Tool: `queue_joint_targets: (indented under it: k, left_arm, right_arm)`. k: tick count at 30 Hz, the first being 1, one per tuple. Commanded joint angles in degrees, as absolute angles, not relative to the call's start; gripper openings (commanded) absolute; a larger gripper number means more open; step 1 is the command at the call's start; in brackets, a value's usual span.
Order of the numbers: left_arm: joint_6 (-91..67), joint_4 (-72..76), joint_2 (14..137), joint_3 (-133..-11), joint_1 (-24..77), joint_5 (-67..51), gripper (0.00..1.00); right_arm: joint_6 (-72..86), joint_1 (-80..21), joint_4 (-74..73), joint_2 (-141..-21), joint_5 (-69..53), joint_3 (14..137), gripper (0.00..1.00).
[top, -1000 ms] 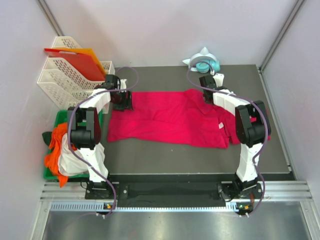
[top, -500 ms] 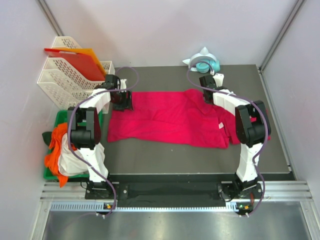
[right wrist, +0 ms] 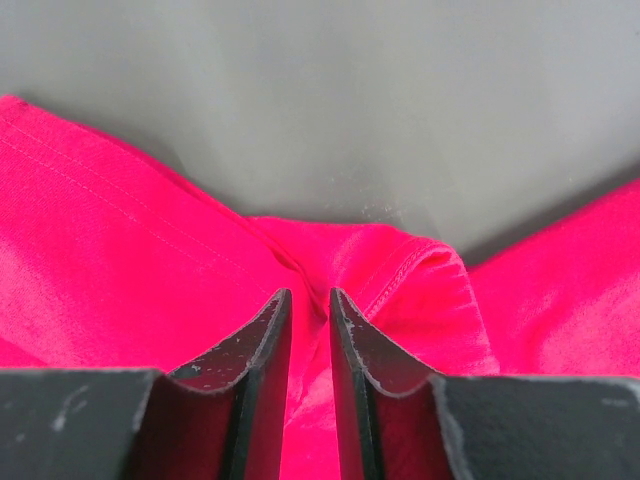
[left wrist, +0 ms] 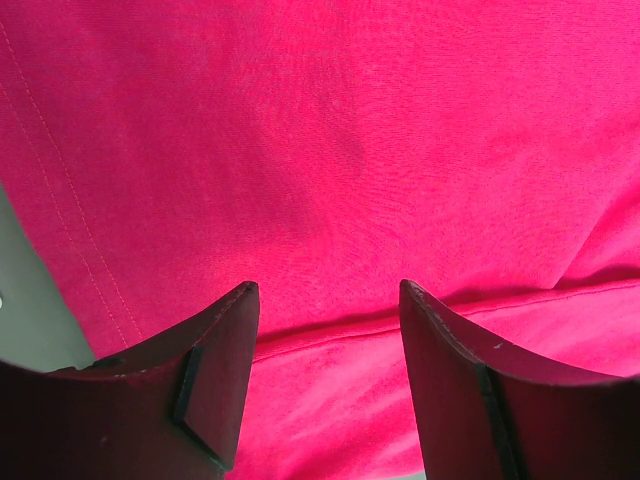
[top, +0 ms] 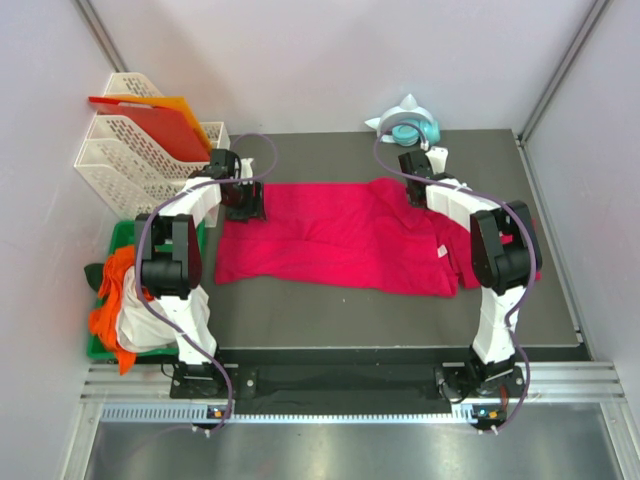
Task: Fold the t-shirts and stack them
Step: Grap the side of the flattened tshirt furthest away from the robot with both arms
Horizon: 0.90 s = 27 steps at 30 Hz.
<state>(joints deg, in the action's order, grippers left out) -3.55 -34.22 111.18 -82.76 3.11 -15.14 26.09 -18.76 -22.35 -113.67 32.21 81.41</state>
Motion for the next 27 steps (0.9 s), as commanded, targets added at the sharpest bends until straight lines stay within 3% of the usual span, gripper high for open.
queue_joint_targets:
  k: [1, 10, 17, 27]
  left_arm:
    - [-3.87, -32.52, 111.36, -82.18, 3.25, -15.56, 0.63]
    - [-3.87, -32.34, 111.45, -82.27, 3.25, -15.64, 0.63]
    - [-3.87, -32.34, 111.53, -82.18, 3.25, -15.47, 0.63]
    - [-6.85, -31.37, 113.28, -86.82, 2.46, -4.50, 0.64]
  right_arm:
    - [26.10, -19.42, -21.80, -113.82, 31.82, 82.79, 0.22]
    - [26.10, -19.42, -21.62, -113.91, 32.08, 82.71, 0.19]
    - [26.10, -19.42, -21.71, -114.00, 31.73, 82.97, 0.00]
    - [24.79, -19.77, -19.25, -109.69, 32.69, 81.38, 0.00]
